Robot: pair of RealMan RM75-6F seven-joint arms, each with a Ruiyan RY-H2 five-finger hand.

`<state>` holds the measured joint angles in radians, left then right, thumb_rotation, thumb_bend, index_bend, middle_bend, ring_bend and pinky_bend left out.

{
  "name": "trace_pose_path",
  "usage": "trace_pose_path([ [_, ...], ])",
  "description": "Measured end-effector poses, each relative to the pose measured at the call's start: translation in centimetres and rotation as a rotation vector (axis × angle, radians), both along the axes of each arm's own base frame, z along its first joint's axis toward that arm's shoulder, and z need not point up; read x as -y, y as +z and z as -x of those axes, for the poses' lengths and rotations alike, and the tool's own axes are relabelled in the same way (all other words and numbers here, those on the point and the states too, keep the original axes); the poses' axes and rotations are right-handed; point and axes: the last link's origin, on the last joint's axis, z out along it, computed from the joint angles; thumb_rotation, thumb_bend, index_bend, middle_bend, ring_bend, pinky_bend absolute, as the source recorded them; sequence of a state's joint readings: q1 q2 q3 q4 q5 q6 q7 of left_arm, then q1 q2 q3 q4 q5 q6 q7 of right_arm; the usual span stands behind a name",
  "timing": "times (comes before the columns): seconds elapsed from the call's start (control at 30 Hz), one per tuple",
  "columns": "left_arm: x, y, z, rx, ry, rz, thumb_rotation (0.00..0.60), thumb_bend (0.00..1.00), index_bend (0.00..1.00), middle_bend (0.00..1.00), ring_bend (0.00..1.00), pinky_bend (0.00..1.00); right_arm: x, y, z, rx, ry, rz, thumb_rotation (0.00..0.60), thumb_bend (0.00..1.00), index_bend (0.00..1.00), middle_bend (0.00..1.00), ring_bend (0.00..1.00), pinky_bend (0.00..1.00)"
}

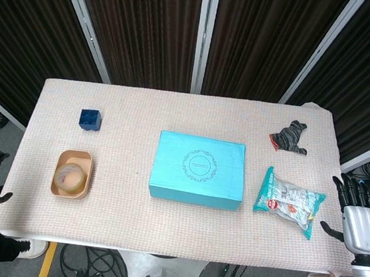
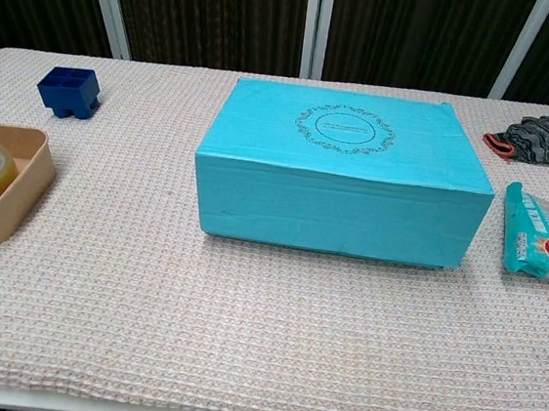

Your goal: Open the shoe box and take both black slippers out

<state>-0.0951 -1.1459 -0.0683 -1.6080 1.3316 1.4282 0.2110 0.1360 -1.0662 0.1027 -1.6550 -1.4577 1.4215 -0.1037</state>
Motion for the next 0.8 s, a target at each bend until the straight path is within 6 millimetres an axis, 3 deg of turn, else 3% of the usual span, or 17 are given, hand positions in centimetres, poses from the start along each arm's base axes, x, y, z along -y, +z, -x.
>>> trace_pose_path([
  [0.43,-0.3,-0.1,-0.4,0.008,-0.035,-0.022,0.600,0.00,0.17,0.16,0.05,0.04,1.7,-0.7,-0.6,-0.006,0.062,-0.066,0.600,0.00,0.00,0.04,0.00,0.00],
  [0.53,-0.3,-0.2,-0.5,0.011,-0.039,-0.020,0.600,0.00,0.17,0.16,0.05,0.04,3.4,-1.6,-1.2,-0.030,0.107,-0.128,0.600,0.00,0.00,0.04,0.00,0.00],
  [0.8,0.2,0.1,-0.5,0.023,-0.034,-0.034,0.600,0.00,0.17,0.16,0.05,0.04,10.2,-5.5,-3.5,-0.098,0.256,-0.239,0.600,0.00,0.00,0.05,0.00,0.00],
])
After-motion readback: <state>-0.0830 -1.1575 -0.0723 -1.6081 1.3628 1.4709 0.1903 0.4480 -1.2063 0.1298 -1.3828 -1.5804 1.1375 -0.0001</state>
